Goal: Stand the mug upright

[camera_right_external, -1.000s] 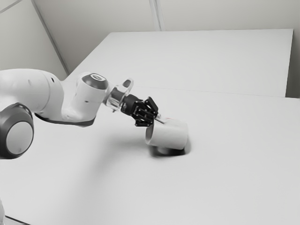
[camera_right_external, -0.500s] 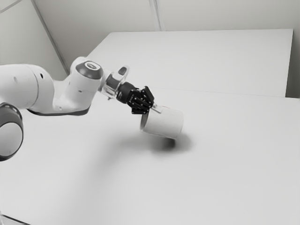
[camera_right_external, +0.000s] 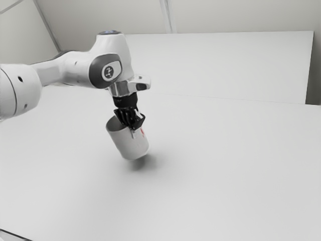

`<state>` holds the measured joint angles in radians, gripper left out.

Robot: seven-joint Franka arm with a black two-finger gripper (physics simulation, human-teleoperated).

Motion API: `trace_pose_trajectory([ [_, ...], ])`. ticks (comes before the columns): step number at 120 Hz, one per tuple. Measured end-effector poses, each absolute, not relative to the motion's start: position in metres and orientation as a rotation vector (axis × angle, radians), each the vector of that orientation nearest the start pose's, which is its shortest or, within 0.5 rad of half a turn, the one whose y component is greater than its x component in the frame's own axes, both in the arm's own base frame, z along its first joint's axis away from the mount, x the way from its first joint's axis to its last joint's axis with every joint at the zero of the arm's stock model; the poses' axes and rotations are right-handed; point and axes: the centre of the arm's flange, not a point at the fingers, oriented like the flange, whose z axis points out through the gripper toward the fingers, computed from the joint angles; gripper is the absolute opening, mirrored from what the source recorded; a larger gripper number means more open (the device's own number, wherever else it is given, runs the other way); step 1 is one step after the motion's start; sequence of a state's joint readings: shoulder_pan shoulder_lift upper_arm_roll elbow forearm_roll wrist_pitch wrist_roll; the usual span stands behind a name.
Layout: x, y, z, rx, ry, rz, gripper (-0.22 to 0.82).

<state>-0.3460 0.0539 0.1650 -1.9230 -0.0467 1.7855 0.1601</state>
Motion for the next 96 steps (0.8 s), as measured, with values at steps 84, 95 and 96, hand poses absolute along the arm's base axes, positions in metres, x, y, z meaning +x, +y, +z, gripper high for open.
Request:
trace_pose_trajectory([
  [84,0.575,-0.128,0.386,-2.99,0.179,0.373,-0.18],
  [95,0.581,-0.128,0.378,-3.002,0.148,0.334,-0.18],
  [96,0.582,-0.128,0.377,-3.003,0.146,0.331,-0.18],
])
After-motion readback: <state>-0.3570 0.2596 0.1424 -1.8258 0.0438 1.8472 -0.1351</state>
